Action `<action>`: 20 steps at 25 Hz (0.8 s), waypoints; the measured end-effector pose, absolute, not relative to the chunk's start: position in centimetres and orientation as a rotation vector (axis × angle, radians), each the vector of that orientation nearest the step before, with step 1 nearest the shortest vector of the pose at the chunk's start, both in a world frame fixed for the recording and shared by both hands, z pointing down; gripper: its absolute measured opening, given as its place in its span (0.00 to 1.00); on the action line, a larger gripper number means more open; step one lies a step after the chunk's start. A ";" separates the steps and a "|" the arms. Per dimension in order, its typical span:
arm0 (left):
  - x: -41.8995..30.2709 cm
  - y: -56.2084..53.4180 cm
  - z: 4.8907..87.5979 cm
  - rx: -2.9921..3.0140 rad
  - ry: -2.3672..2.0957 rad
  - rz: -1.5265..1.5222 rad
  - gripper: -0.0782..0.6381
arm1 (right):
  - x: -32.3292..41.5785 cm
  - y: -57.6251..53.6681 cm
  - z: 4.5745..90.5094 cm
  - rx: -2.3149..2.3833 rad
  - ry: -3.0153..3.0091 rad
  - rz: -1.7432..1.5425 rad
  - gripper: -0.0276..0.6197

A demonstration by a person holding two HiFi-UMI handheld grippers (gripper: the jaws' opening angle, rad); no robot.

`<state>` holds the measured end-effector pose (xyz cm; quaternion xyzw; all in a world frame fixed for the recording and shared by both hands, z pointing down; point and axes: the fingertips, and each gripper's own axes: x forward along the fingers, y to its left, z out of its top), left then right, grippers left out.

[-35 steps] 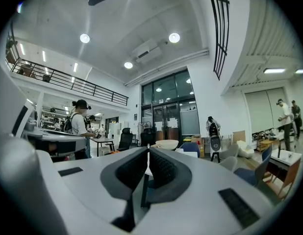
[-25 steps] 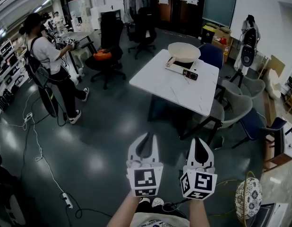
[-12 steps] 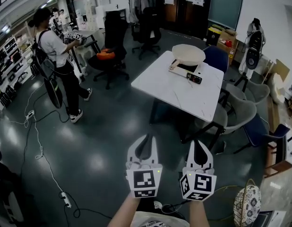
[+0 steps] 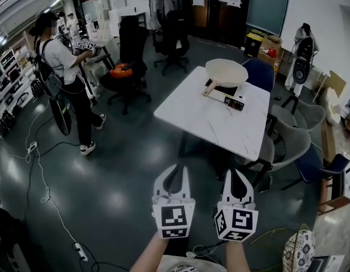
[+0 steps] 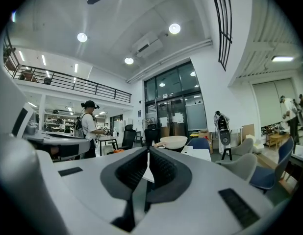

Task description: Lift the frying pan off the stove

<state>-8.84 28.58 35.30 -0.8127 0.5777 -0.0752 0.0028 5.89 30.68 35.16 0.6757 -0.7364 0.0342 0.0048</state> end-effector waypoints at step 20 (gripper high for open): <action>-10.1 12.8 36.3 -2.650 1.691 -0.260 0.17 | 3.7 16.0 36.1 2.159 -2.216 0.154 0.08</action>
